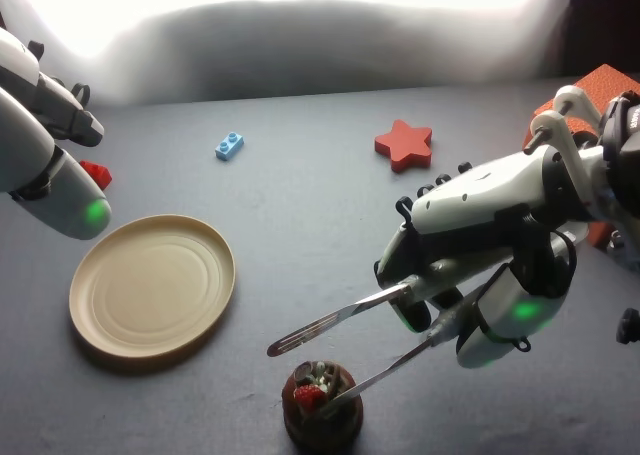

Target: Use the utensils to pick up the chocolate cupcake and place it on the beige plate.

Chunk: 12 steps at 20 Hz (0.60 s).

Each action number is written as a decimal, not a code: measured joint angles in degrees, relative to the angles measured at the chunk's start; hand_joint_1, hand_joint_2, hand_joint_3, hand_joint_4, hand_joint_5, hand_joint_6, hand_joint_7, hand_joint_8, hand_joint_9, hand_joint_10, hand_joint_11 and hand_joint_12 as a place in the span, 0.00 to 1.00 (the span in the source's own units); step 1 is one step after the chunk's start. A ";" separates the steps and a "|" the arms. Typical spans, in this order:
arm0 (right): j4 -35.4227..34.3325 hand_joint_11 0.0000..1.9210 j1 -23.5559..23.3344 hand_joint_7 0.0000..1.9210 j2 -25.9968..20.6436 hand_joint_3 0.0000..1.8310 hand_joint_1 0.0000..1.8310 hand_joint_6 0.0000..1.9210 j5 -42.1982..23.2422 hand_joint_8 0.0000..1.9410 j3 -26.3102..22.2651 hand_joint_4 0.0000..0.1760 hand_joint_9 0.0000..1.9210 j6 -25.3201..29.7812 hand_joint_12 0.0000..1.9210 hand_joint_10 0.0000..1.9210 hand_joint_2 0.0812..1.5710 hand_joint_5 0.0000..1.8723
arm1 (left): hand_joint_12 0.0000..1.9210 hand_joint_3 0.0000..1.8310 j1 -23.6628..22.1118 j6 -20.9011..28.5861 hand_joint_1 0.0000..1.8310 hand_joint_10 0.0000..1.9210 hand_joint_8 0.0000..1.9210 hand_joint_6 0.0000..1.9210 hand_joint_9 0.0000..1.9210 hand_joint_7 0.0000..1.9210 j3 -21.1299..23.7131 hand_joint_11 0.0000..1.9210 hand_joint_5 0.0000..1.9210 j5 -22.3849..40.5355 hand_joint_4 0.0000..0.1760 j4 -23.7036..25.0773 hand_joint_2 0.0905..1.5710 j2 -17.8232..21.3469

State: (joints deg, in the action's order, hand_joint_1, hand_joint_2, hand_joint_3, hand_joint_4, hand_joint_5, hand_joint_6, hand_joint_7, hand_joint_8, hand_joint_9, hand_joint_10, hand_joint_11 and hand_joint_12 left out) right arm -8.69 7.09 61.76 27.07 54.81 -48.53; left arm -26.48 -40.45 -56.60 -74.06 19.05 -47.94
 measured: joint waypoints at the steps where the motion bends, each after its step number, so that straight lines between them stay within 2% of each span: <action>1: 0.33 0.14 0.00 0.37 0.00 0.00 0.61 0.74 -0.11 0.80 0.00 0.00 0.21 0.00 0.90 0.68 0.82 0.32 | 0.00 0.00 0.00 0.00 0.24 0.00 0.00 0.00 0.00 0.00 0.00 0.01 0.00 0.00 0.00 0.00 0.62 0.00; 3: 0.98 0.14 0.09 0.37 0.00 0.00 0.61 0.76 -0.22 0.80 0.00 0.00 0.21 -0.02 0.90 0.67 0.82 0.30 | 0.00 0.00 0.00 0.00 0.22 0.00 0.00 0.00 0.00 0.00 0.00 0.00 0.00 -0.02 0.00 -0.04 0.63 0.00; 4: 1.03 0.12 0.37 0.27 0.00 0.00 0.59 0.51 -0.63 0.59 0.00 0.00 0.20 -0.02 0.89 0.65 0.76 0.25 | 0.00 0.00 0.00 0.00 0.22 0.00 0.00 0.00 0.00 0.00 0.00 0.00 0.00 -0.04 0.00 -0.02 0.63 0.00; 5: 1.11 0.12 0.44 0.26 0.00 0.00 0.58 0.39 -0.37 0.50 0.00 0.00 0.20 -0.04 0.88 0.63 0.74 0.26 | 0.00 0.00 0.00 0.00 0.23 0.00 0.00 0.00 0.00 0.00 0.00 0.00 0.00 -0.07 0.00 -0.02 0.62 0.00; 6: 1.25 0.12 0.44 0.26 0.00 0.00 0.58 0.33 -0.66 0.47 0.00 0.00 0.20 -0.04 0.87 0.62 0.73 0.27 | 0.00 0.00 0.28 0.00 0.23 0.00 0.00 0.00 0.00 0.00 0.00 0.00 0.00 -0.17 0.00 -0.15 0.62 0.00; 8: 1.62 0.11 0.96 0.26 0.02 0.00 0.59 0.32 -1.25 0.46 0.00 0.00 0.20 -0.07 0.87 0.61 0.72 0.28 | 0.00 0.00 0.28 0.00 0.25 0.00 0.00 0.00 0.00 0.00 0.02 0.00 0.00 -0.07 0.00 -0.11 0.62 0.00; 9: 1.86 0.13 1.09 0.27 0.13 0.00 0.60 0.32 -1.05 0.45 0.00 0.00 0.22 -0.07 0.86 0.60 0.71 0.28 | 0.00 0.00 0.28 0.00 0.20 0.00 0.00 0.00 0.00 0.00 0.02 0.00 0.00 -0.09 0.00 -0.02 0.62 0.00; 12: 1.90 0.12 1.70 0.29 0.31 0.00 0.62 0.34 -1.31 0.45 0.00 0.00 0.23 0.37 0.85 0.59 0.70 0.29 | 0.00 0.00 0.28 0.02 0.20 0.00 0.00 0.00 0.00 0.00 0.02 0.00 0.00 -0.04 0.00 -0.09 0.63 0.24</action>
State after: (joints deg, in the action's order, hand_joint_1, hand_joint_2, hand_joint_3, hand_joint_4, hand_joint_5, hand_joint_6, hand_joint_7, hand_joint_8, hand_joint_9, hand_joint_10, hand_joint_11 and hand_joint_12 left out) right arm -6.79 8.80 62.06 25.76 54.81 -48.16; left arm -26.20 -40.42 -56.58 -74.11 18.96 -47.70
